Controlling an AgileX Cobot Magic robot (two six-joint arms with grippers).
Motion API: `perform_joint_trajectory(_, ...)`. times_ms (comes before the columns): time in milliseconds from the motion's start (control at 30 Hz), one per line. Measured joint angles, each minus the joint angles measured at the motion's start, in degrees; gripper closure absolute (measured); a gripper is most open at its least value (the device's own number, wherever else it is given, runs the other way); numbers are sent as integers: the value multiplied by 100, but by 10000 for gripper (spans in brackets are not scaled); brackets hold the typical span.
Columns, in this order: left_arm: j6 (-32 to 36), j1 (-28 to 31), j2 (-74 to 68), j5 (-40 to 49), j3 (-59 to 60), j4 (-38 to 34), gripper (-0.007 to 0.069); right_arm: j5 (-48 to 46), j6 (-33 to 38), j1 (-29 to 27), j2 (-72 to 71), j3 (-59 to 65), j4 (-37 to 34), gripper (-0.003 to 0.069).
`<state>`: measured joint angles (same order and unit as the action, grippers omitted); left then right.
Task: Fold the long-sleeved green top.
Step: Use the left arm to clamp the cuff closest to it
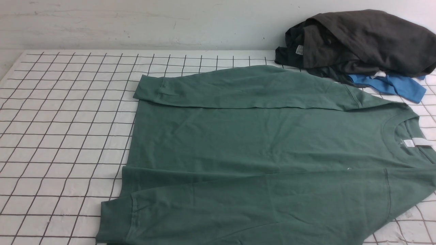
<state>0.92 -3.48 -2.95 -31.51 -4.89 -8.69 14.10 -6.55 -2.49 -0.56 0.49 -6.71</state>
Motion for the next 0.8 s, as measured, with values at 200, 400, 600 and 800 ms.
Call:
perform_joint_trajectory(200,293,0,-1491,2146,-2106,4,631,-1156,49,0,826,-1592,904,673)
perform_joint_trajectory(400,309,0,-3972,5271,-3579,-7,631,-3520,75,0,3014,-3371,1462,672)
perform_joint_trajectory(600,655,0,-5655,6699,-3735,-207,572,-5582,859,0,4871,-3982,243,672)
perform_joint_trajectory(800,974,0,-7391,7070,-3858,-765,262,-6113,3120,377,6056,-3992,-1802,671)
